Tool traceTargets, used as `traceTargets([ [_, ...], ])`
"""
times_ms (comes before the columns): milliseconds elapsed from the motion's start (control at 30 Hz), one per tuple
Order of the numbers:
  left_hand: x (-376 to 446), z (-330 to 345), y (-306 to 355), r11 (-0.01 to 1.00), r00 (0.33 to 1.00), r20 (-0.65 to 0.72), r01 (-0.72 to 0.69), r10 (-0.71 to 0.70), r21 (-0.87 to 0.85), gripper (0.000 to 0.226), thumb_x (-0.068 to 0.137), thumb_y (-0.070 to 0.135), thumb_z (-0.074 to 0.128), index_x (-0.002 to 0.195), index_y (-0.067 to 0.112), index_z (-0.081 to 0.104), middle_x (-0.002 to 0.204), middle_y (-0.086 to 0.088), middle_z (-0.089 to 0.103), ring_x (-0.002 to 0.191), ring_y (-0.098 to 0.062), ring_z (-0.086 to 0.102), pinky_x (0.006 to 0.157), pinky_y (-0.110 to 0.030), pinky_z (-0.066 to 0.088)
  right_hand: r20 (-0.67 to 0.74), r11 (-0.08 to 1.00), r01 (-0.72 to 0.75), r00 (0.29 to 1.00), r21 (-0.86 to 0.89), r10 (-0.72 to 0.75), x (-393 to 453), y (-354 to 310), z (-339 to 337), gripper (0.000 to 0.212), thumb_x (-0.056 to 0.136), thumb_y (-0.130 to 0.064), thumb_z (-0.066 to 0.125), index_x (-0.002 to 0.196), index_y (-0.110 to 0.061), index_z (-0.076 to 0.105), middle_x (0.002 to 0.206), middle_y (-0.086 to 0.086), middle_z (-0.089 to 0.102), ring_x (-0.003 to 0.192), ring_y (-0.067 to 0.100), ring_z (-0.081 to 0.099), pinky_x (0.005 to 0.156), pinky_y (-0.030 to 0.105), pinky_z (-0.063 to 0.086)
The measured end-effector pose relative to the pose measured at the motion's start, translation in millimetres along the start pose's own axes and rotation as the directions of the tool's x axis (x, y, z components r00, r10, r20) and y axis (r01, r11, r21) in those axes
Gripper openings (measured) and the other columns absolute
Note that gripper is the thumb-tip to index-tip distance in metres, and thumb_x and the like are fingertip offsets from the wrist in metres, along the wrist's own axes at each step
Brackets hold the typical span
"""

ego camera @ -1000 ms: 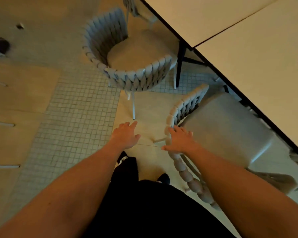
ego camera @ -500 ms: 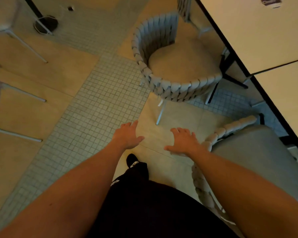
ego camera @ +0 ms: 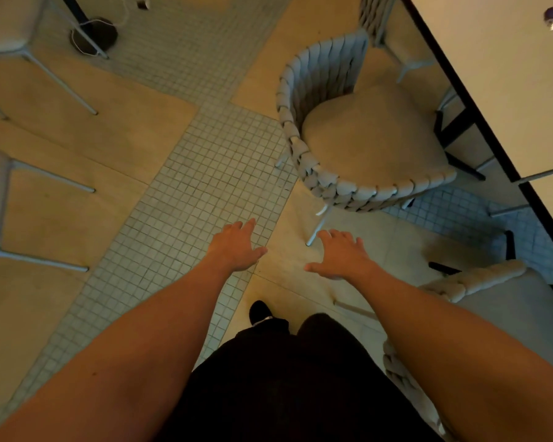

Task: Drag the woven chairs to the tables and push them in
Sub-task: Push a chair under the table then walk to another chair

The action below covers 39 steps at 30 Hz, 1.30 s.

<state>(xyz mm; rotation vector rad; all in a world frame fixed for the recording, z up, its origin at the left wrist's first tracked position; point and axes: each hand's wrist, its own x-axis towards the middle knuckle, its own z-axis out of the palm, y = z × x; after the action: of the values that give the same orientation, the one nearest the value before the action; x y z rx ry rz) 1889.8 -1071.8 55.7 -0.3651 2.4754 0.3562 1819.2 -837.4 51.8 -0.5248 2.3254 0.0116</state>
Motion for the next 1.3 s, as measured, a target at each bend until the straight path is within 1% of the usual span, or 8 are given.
traceTargets([
  [333, 79.8, -66.5, -9.6, 1.000, 1.000, -0.006, -0.020, 0.020, 0.015, 0.088, 0.095, 0.062, 0.052, 0.161, 0.021, 0.011, 0.164, -0.011, 0.024, 0.150, -0.031, 0.023, 0.118, -0.051, 0.032, -0.020, 0.999, 0.017, 1.000, 0.029, -0.017, 72.2, -11.6, -70.2, 0.094, 0.085, -0.068, 0.064, 0.158, -0.023, 0.025, 0.161, 0.009, 0.031, 0.150, 0.035, 0.024, 0.120, 0.059, 0.022],
  [433, 114.2, -87.8, -12.3, 1.000, 1.000, -0.008, -0.001, 0.001, 0.023, 0.090, 0.094, 0.064, 0.052, 0.161, 0.023, 0.010, 0.164, -0.012, 0.024, 0.150, -0.031, 0.024, 0.118, -0.051, 0.030, -0.028, 1.000, 0.005, 1.000, 0.029, -0.004, 102.7, -9.1, -93.1, 0.098, 0.085, -0.071, 0.063, 0.159, -0.023, 0.020, 0.164, 0.010, 0.026, 0.151, 0.036, 0.019, 0.120, 0.059, 0.019],
  [567, 153.9, -112.5, -9.5, 0.999, 1.000, 0.011, -0.003, 0.003, 0.034, 0.093, 0.092, 0.066, 0.053, 0.162, 0.023, 0.009, 0.165, -0.011, 0.023, 0.150, -0.032, 0.023, 0.119, -0.052, 0.029, -0.029, 0.998, -0.012, 0.999, 0.064, 0.014, 134.1, -1.3, -122.2, 0.102, 0.085, -0.071, 0.063, 0.160, -0.021, 0.016, 0.166, 0.009, 0.021, 0.151, 0.035, 0.019, 0.120, 0.059, 0.019],
  [700, 187.2, -131.7, -2.0, 0.998, 1.000, 0.001, -0.019, 0.019, 0.065, 0.097, 0.089, 0.069, 0.055, 0.161, 0.024, 0.008, 0.165, -0.011, 0.023, 0.150, -0.032, 0.024, 0.118, -0.053, 0.030, -0.032, 0.997, -0.022, 0.999, 0.076, 0.025, 155.9, 11.1, -144.7, 0.103, 0.084, -0.073, 0.062, 0.160, -0.021, 0.016, 0.164, 0.009, 0.023, 0.150, 0.036, 0.021, 0.119, 0.060, 0.020],
  [833, 217.1, -149.9, 8.4, 0.991, 0.997, -0.001, -0.080, 0.081, 0.105, 0.103, 0.085, 0.071, 0.059, 0.161, 0.025, 0.007, 0.166, -0.012, 0.018, 0.151, -0.033, 0.021, 0.118, -0.055, 0.028, -0.029, 0.996, -0.039, 0.999, 0.076, 0.042, 171.5, 18.9, -156.9, 0.106, 0.080, -0.079, 0.061, 0.158, -0.021, 0.019, 0.162, 0.010, 0.027, 0.147, 0.037, 0.025, 0.117, 0.060, 0.024],
  [1000, 260.1, -174.6, 17.5, 0.958, 0.983, 0.052, -0.182, 0.174, 0.223, 0.111, 0.080, 0.073, 0.063, 0.161, 0.028, 0.001, 0.168, -0.012, 0.004, 0.153, -0.035, 0.008, 0.121, -0.059, 0.016, 0.008, 0.986, -0.091, 0.996, 0.138, 0.090, 190.1, 19.2, -166.9, 0.111, 0.077, -0.082, 0.062, 0.160, -0.023, 0.017, 0.165, 0.010, 0.022, 0.149, 0.037, 0.021, 0.119, 0.060, 0.022],
  [1133, 301.5, -194.0, 20.7, 0.893, 0.955, 0.102, -0.297, 0.279, 0.339, 0.117, 0.076, 0.075, 0.066, 0.161, 0.029, -0.001, 0.168, -0.012, 0.000, 0.153, -0.035, 0.004, 0.121, -0.061, 0.011, 0.038, 0.958, -0.181, 0.983, 0.222, 0.177, 204.2, 16.9, -169.6, 0.112, 0.075, -0.082, 0.063, 0.160, -0.024, 0.018, 0.165, 0.009, 0.021, 0.150, 0.035, 0.021, 0.119, 0.060, 0.021],
  [1300, 346.9, -221.7, 28.0, 0.781, 0.885, 0.187, -0.464, 0.426, 0.418, 0.119, 0.072, 0.070, 0.074, 0.161, 0.028, 0.006, 0.167, -0.012, 0.004, 0.152, -0.036, 0.006, 0.119, -0.064, 0.008, 0.095, 0.886, -0.324, 0.946, 0.331, 0.311, 219.7, 7.0, -169.5, 0.110, 0.075, -0.080, 0.066, 0.158, -0.023, 0.021, 0.165, 0.009, 0.022, 0.151, 0.035, 0.019, 0.120, 0.062, 0.017],
])
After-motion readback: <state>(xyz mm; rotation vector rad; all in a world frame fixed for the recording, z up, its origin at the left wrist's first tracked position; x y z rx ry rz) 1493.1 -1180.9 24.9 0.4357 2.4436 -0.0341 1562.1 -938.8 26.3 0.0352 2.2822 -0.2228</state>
